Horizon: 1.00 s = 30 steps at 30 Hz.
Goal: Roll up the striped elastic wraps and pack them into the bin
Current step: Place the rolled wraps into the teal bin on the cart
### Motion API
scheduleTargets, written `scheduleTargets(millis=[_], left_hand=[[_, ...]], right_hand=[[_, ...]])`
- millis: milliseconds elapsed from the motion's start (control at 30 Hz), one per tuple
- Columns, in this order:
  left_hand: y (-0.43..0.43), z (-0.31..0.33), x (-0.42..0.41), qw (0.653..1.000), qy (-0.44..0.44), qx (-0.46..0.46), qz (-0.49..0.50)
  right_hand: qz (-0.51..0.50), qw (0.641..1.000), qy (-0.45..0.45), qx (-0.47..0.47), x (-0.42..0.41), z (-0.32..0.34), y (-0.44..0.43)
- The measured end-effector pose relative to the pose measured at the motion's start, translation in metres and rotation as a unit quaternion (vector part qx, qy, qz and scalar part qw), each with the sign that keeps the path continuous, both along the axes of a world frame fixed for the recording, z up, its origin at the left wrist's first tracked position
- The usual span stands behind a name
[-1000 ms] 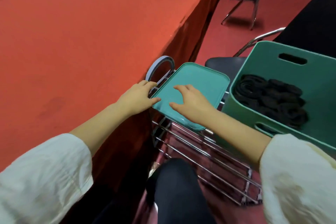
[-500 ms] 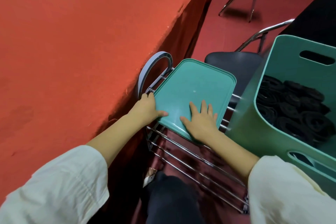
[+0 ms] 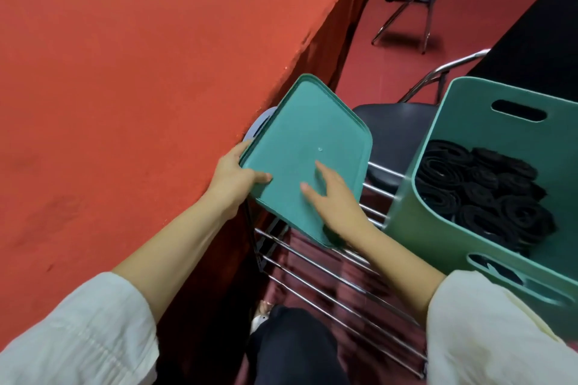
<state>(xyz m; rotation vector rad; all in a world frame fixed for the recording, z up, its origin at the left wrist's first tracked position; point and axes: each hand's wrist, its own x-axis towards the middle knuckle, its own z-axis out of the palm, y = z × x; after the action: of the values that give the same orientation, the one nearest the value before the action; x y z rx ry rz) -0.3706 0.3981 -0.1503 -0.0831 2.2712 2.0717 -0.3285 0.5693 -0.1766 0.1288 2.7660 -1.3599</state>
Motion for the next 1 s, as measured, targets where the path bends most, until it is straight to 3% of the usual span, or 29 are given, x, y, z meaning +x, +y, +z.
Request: scheduleTargets(millis=[67,167,267,367,433,500,600,667,800,1000], left_hand=[[0.003,0.023,0.002,0.995,0.086,-0.042,0.015],[0.015,0.051,0.014,0.967,0.216,-0.131,-0.006],[0.031,0.054,0.033,0.935,0.271,-0.221,-0.063],[0.037,0.038,0.043,0.916,0.206,-0.291,-0.184],[0.035,0.025,0.043,0.89,0.126,-0.312,-0.308],[0.034,0.016,0.037,0.881,0.068,-0.299,-0.361],[0.033,-0.002,0.015,0.905,0.085,-0.336,-0.246],[0.032,-0.014,-0.003,0.884,0.092,-0.423,-0.176],[0.038,-0.032,-0.029,0.827,0.031,-0.539,-0.154],[0.051,-0.041,-0.038,0.811,-0.069,-0.567,-0.124]], right_hand=[[-0.036,0.983,0.018,-0.181,0.0,0.024,-0.013],[-0.075,0.904,0.006,-0.42,-0.006,0.059,-0.026],[-0.099,0.867,0.052,-0.486,-0.014,0.081,-0.023],[-0.214,0.86,0.094,-0.454,-0.021,0.067,-0.015],[-0.288,0.865,0.069,-0.405,-0.02,0.043,-0.007],[-0.324,0.879,0.025,-0.349,-0.014,0.02,0.004],[-0.326,0.924,-0.056,-0.194,0.001,-0.003,0.016],[-0.312,0.938,-0.098,-0.119,0.006,-0.013,0.017],[-0.289,0.948,-0.116,-0.059,0.003,-0.027,0.008],[-0.271,0.956,-0.102,-0.054,-0.001,-0.033,0.007]])
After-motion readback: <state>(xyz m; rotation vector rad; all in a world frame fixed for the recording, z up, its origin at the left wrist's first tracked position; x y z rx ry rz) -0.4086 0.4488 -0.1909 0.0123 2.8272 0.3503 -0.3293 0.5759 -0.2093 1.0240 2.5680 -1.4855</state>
